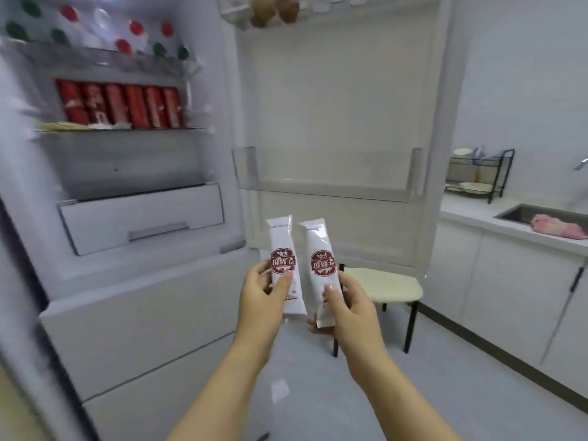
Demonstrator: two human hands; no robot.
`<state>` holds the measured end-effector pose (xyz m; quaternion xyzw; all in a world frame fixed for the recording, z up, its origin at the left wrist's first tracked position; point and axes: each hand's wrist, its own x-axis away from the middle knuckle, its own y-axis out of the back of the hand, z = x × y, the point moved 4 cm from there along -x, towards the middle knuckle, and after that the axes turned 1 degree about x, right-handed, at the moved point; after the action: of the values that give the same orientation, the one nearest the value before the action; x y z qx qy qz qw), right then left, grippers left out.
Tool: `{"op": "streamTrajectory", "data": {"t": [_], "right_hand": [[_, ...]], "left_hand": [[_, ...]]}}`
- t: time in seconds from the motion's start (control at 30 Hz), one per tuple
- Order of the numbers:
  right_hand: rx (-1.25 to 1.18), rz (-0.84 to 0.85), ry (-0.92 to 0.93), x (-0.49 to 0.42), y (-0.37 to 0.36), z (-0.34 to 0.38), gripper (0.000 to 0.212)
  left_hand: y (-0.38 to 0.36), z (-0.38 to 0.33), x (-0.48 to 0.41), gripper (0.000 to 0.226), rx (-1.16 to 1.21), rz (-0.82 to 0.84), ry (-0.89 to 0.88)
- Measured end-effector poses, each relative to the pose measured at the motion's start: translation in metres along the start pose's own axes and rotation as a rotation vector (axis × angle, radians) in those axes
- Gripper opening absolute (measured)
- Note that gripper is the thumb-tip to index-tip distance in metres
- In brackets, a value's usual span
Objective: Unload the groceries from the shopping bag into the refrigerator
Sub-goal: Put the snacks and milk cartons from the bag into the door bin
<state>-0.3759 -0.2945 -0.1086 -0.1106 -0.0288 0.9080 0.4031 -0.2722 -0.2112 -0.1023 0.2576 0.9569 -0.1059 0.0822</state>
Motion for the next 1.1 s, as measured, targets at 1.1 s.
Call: {"op": "streamTrajectory", "data": {"t": [1.1], "right_hand": [[-0.045, 0.572, 0.15, -0.305, -0.37, 0.06, 0.03]], "left_hand": [[0.211, -0.14, -0.347, 0.032, -0.175, -0.543, -0.192]]}}
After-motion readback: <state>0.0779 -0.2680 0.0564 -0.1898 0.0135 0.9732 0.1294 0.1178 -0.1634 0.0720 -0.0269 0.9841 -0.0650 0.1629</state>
